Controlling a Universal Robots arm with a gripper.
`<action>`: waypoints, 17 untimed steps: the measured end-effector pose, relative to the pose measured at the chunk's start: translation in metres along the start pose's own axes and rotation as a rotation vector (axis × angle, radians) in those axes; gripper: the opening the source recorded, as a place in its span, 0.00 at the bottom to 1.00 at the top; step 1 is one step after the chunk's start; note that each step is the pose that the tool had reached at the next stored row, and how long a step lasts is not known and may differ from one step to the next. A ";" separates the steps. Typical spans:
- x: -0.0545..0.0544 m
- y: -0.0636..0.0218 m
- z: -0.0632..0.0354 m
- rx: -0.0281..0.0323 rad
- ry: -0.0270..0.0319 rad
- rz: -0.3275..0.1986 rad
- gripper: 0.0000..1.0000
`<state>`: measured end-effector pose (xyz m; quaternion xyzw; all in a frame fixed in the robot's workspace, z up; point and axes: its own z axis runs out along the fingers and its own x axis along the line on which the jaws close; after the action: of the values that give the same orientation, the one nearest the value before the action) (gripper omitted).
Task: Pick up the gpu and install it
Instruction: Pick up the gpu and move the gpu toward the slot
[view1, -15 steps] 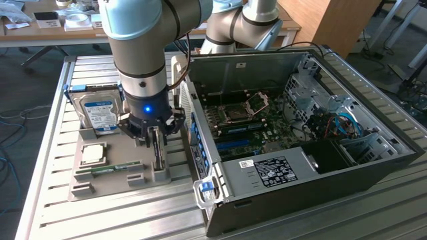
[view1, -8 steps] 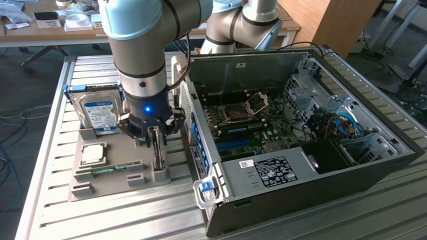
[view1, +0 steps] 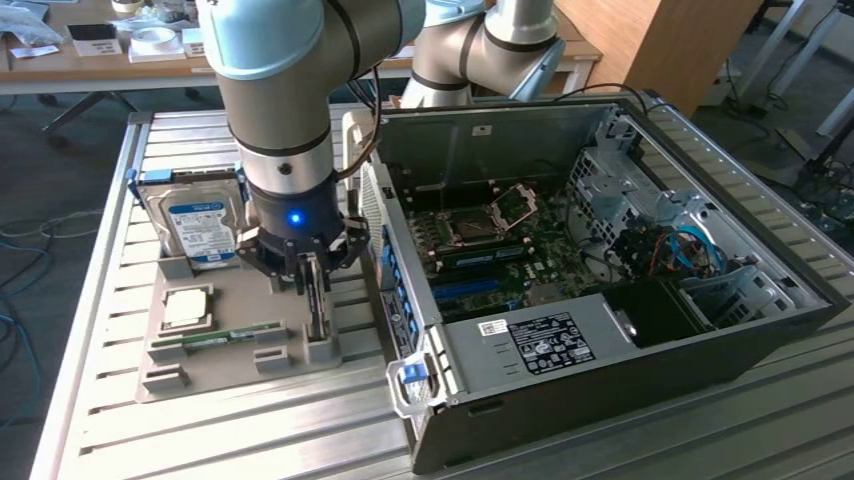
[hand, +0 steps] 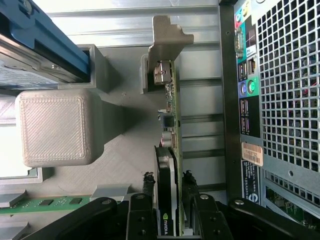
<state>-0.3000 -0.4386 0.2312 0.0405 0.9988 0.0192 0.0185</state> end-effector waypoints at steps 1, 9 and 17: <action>0.000 0.0000 0.0000 0.0000 0.0000 0.000 0.36; 0.000 0.0000 0.0000 0.0000 0.0000 0.000 0.35; 0.000 0.0000 0.0000 0.0000 0.0000 0.000 0.27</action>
<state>-0.3000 -0.4386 0.2312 0.0405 0.9988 0.0192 0.0185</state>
